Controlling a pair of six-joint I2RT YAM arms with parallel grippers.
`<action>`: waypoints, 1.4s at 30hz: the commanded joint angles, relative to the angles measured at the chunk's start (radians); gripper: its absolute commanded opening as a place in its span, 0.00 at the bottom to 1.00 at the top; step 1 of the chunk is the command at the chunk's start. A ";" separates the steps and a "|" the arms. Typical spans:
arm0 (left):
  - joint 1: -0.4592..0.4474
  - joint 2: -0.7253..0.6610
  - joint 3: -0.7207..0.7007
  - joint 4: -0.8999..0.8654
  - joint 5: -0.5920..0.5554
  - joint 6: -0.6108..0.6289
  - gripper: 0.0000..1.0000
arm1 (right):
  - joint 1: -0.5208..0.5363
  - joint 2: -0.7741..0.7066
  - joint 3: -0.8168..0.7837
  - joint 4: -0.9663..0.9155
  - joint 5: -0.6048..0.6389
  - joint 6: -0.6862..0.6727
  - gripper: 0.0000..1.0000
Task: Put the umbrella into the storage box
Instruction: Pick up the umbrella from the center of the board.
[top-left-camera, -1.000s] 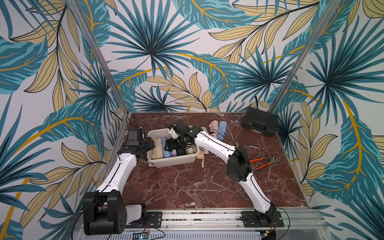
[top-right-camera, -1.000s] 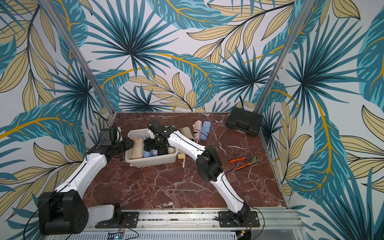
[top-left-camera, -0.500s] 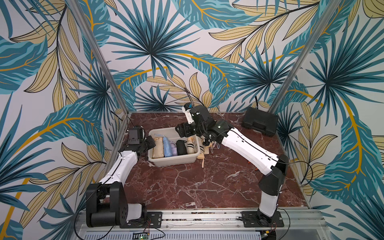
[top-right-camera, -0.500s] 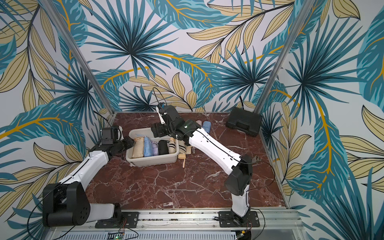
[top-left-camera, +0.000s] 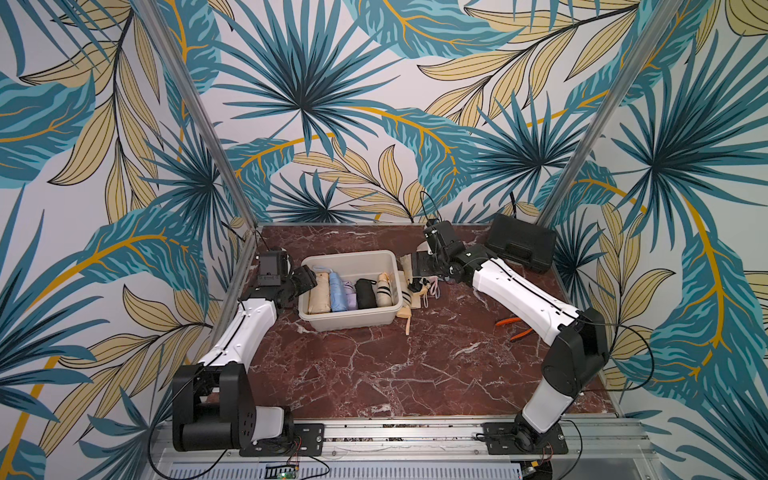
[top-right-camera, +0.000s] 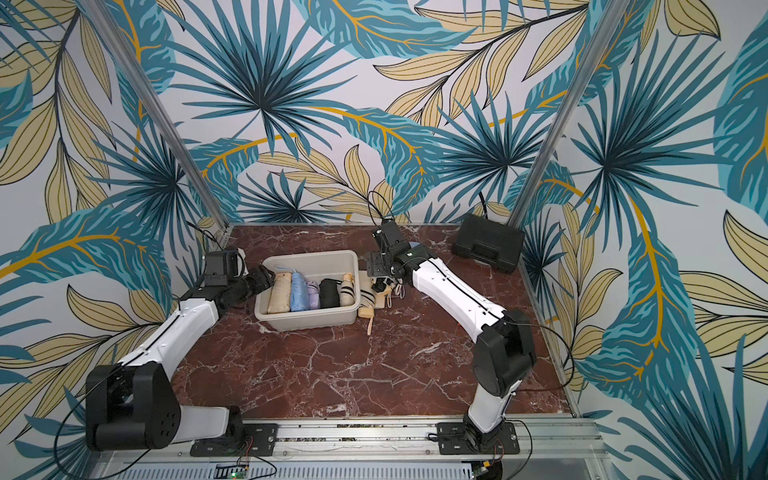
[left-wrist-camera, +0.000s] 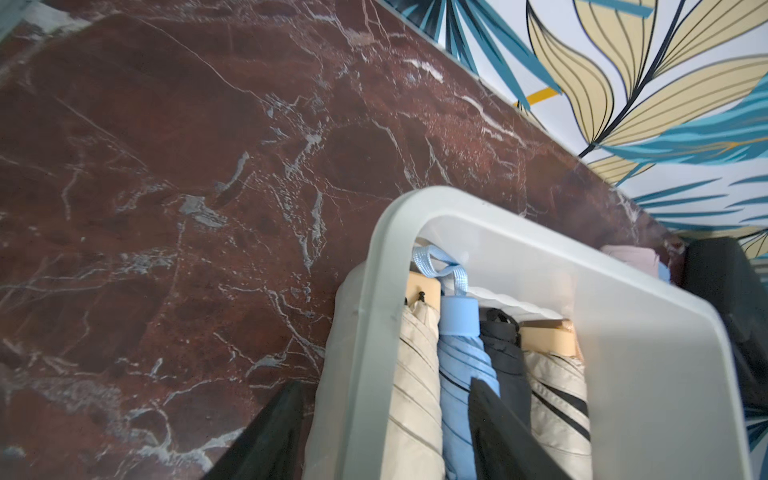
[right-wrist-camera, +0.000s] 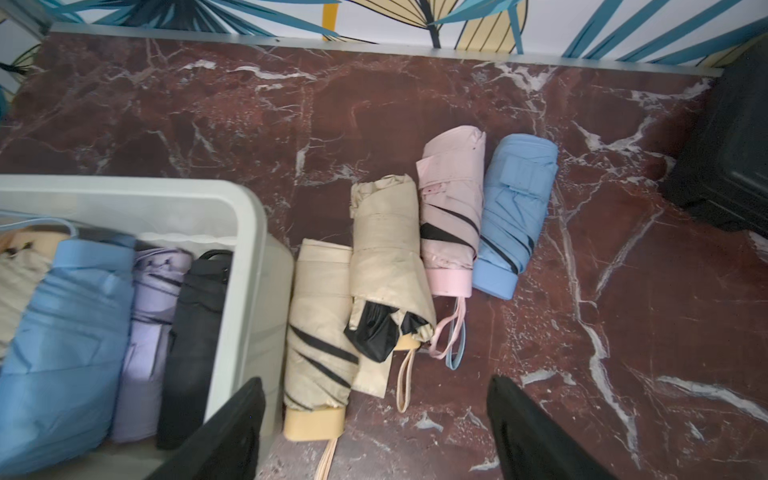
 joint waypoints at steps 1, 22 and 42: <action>0.000 -0.062 0.056 -0.053 -0.029 -0.009 0.69 | -0.028 0.100 0.076 0.002 0.001 -0.037 0.86; 0.005 -0.108 0.139 0.013 0.092 -0.172 0.70 | -0.222 0.593 0.565 -0.046 -0.181 -0.060 0.72; 0.011 -0.032 0.264 -0.059 0.088 -0.140 0.71 | -0.248 0.804 0.697 -0.059 -0.264 -0.030 0.70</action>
